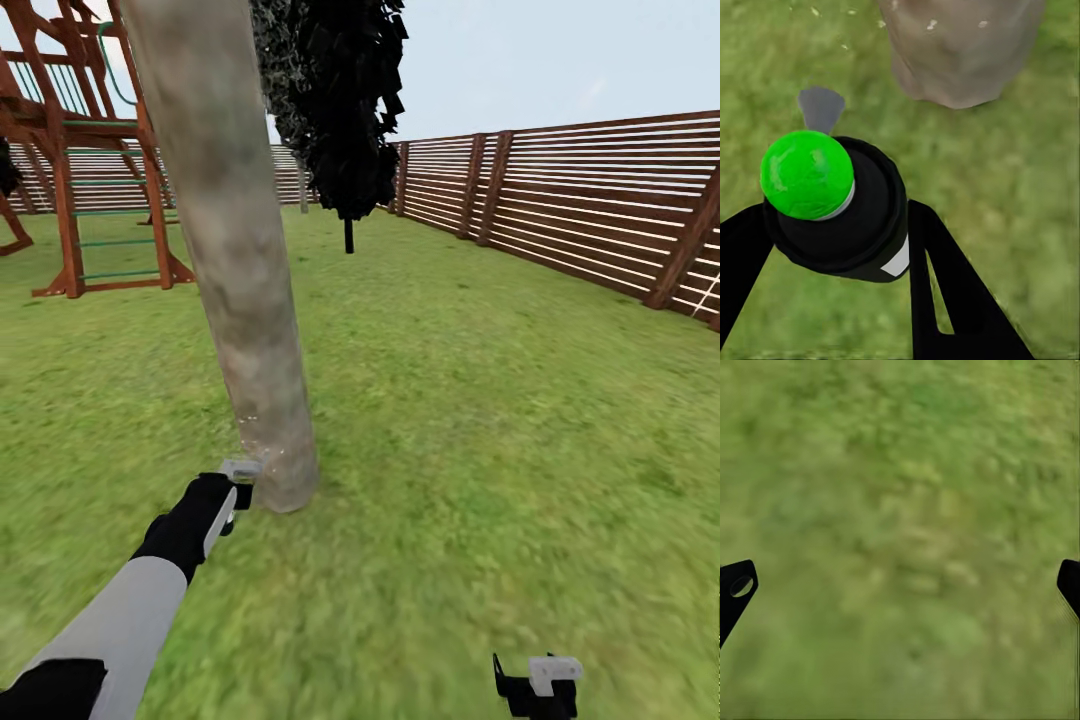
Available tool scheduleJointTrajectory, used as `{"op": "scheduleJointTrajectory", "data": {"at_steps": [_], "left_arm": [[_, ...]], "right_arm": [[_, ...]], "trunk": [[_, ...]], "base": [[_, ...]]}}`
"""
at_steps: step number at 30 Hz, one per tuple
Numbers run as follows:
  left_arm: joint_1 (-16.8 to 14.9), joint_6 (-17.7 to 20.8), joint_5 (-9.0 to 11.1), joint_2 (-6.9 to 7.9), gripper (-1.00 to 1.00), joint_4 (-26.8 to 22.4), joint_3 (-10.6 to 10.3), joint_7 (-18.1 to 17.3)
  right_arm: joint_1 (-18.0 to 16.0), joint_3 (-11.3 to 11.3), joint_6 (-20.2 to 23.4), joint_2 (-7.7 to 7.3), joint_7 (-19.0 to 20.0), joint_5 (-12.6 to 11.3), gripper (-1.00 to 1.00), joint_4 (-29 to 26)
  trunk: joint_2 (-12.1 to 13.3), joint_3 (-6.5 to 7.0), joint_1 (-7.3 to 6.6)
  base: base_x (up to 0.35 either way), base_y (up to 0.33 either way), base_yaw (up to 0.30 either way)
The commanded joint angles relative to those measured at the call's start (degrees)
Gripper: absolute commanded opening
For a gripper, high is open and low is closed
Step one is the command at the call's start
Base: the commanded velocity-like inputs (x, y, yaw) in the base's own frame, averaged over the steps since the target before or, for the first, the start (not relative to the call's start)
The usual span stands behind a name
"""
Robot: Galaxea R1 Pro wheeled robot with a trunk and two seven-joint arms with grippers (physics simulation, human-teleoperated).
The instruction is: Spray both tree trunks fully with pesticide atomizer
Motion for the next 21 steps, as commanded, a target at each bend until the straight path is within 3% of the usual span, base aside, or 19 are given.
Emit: {"op": "scheduleJointTrajectory", "data": {"at_steps": [1, 3, 8, 13, 17, 21], "left_arm": [[0.7, -0.1, 0.1, 0.45, -1.0, 0.2, 0.0, 0.1], [1.4, -0.3, 0.1, 1.09, -1.0, 0.5, -0.2, 0.2], [1.4, -0.3, 0.4, 0.4, -1.0, 0.0, -0.3, -0.1], [0.8, -0.3, 0.5, -1.15, -1.0, -0.5, -0.3, -0.3], [0.8, -0.3, 0.5, -1.32, -1.0, -0.5, -0.2, -0.2], [0.6, -0.2, 0.5, -1.33, -1.0, -0.5, -0.2, -0.1]], "right_arm": [[0.0, 0.0, 0.0, 0.0, 0.0, 0.0, 1.0, 0.0], [0.0, 0.0, 0.0, 0.0, 0.0, 0.0, 1.0, 0.0], [0.0, 0.0, 0.0, 0.0, 0.0, 0.0, 1.0, 0.0], [0.0, 0.0, 0.0, 0.0, 0.0, 0.0, 1.0, 0.0], [0.0, 0.0, 0.0, 0.0, 0.0, 0.0, 1.0, 0.0], [0.0, 0.0, 0.0, 0.0, 0.0, 0.0, 1.0, 0.0]], "trunk": [[0.0, 0.01, 0.0], [0.0, 0.01, 0.0], [0.0, 0.01, 0.0], [0.0, 0.01, 0.0], [0.0, 0.01, 0.0], [0.0, 0.01, 0.0]], "base": [[0.009, -0.27, 0.033], [0.003, -0.271, 0.011], [0.0, -0.271, 0.016], [0.015, -0.272, 0.245], [0.199, -0.211, 0.267], [0.228, -0.142, 0.029]]}}
